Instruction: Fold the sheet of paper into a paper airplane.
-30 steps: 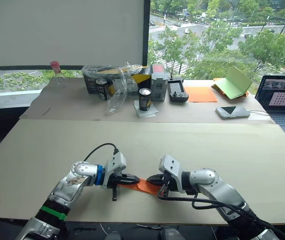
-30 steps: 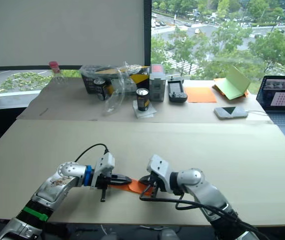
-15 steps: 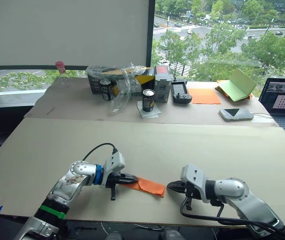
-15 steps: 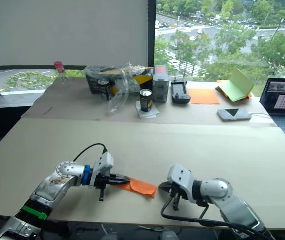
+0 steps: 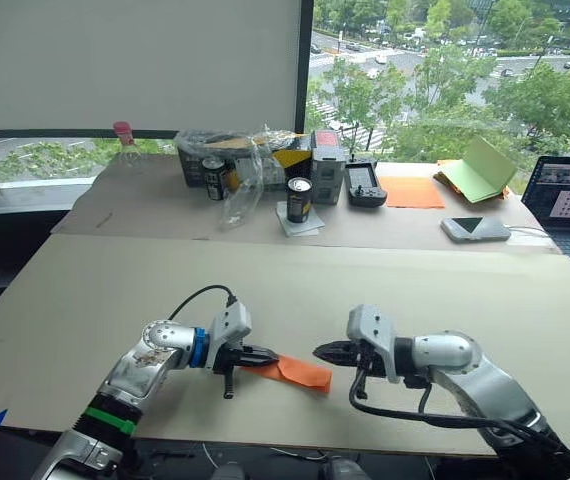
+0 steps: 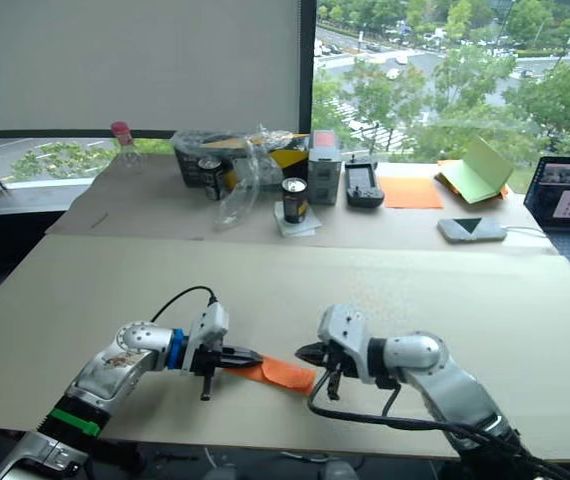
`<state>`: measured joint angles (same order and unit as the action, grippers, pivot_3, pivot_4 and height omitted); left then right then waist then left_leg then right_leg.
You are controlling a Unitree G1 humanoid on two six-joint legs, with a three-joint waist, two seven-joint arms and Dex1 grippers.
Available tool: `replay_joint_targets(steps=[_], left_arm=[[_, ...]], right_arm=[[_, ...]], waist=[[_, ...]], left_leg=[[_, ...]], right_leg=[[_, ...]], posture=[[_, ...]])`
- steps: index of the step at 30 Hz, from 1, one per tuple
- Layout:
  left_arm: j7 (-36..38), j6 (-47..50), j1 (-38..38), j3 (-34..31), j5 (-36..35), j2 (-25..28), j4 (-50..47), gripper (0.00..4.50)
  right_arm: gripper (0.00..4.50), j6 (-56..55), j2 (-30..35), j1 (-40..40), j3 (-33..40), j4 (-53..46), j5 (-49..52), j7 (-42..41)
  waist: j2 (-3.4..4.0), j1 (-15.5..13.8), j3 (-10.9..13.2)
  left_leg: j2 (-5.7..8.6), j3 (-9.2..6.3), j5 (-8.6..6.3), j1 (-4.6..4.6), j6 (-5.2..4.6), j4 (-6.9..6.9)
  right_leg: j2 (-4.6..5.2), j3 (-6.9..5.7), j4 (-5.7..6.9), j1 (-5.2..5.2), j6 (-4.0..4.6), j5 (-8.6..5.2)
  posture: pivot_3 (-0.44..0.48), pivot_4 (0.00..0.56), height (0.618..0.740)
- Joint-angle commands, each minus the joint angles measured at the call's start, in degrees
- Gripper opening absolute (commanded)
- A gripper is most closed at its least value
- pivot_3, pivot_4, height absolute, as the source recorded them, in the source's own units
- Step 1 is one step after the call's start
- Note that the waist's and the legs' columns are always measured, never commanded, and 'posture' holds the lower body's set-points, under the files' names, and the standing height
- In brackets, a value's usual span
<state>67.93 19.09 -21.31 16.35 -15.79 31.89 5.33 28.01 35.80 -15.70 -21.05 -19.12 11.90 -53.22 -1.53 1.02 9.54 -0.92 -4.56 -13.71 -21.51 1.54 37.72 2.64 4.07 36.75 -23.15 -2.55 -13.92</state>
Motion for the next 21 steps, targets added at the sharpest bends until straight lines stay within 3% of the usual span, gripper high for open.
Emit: replay_joint_targets(steps=[1, 9, 15, 21], left_arm=[[-1.33, 1.93, 0.47, 1.24, 1.94, -0.26, 0.51, 0.00], [-2.73, 3.21, 1.00, -0.59, 1.22, -0.05, 0.00, 0.00], [-10.54, 16.04, -0.95, -10.00, -4.53, -0.93, 2.40, 0.00], [-12.64, 20.27, -1.31, -15.86, -8.08, -0.58, 2.87, 0.00]], right_arm=[[0.01, -5.10, 0.94, -0.11, -3.96, 3.80, -4.21, -2.50], [0.01, -12.16, 5.07, 5.92, -3.45, 8.62, -6.52, -5.09], [0.01, -11.79, 3.99, 5.74, -3.90, 9.48, -6.66, -4.78], [0.01, -10.97, 3.37, 4.97, -4.87, 9.76, -7.06, -4.69]], waist=[[0.00, -0.18, 0.00], [0.02, -0.26, -0.02], [0.00, -0.09, -0.03], [0.00, 0.25, -0.03]], left_leg=[[0.01, 0.00, 0.00, -0.01, 0.00, 0.01], [0.03, 0.00, 0.00, 0.04, 0.00, 0.01], [0.01, -0.01, 0.00, 0.16, 0.00, 0.01], [-0.01, -0.02, 0.00, 0.17, 0.00, 0.00]], right_leg=[[0.00, 0.00, 0.00, 0.00, 0.00, 0.00], [0.03, -0.01, -0.04, 0.07, -0.02, -0.01], [0.01, -0.01, 0.02, 0.14, -0.02, -0.01], [-0.01, -0.01, 0.02, 0.13, -0.03, -0.01]], posture=[[0.000, 0.150, 0.732], [0.000, 0.150, 0.732], [0.000, 0.150, 0.732], [0.000, 0.150, 0.732]])
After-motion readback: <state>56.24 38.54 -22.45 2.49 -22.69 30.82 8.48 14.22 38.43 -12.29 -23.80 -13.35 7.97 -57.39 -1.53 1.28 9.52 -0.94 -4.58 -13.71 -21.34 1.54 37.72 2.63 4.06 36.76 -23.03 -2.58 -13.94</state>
